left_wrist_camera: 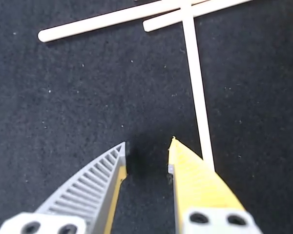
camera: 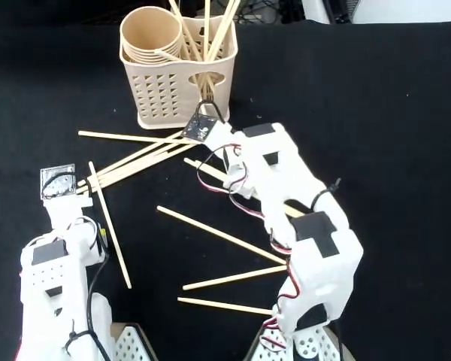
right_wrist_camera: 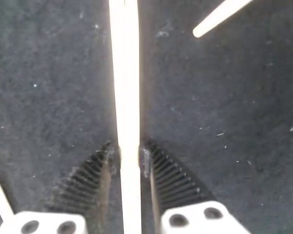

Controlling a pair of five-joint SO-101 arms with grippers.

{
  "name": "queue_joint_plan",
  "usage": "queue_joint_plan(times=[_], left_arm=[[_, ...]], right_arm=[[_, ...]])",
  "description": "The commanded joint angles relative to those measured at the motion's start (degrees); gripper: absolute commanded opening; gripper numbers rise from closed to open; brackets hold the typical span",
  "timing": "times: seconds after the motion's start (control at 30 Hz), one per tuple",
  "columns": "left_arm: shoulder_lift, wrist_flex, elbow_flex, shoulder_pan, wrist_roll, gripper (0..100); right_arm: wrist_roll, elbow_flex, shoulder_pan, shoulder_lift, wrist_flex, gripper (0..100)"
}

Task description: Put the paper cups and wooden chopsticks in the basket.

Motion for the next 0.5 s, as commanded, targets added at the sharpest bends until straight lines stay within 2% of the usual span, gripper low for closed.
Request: queue_joint_plan(times=[0.0,0.47], left_arm=[[-1.05,-0.88,-0.22,0.48,-0.26,16],[-1.05,-0.88,-0.22,0.48,-0.35,16]], right_arm=[[-0.35,-0.13,-0.79,-2.68,0.7,1.1],[-2.55,7.08,0.44,-37.23,5.89,1.1]])
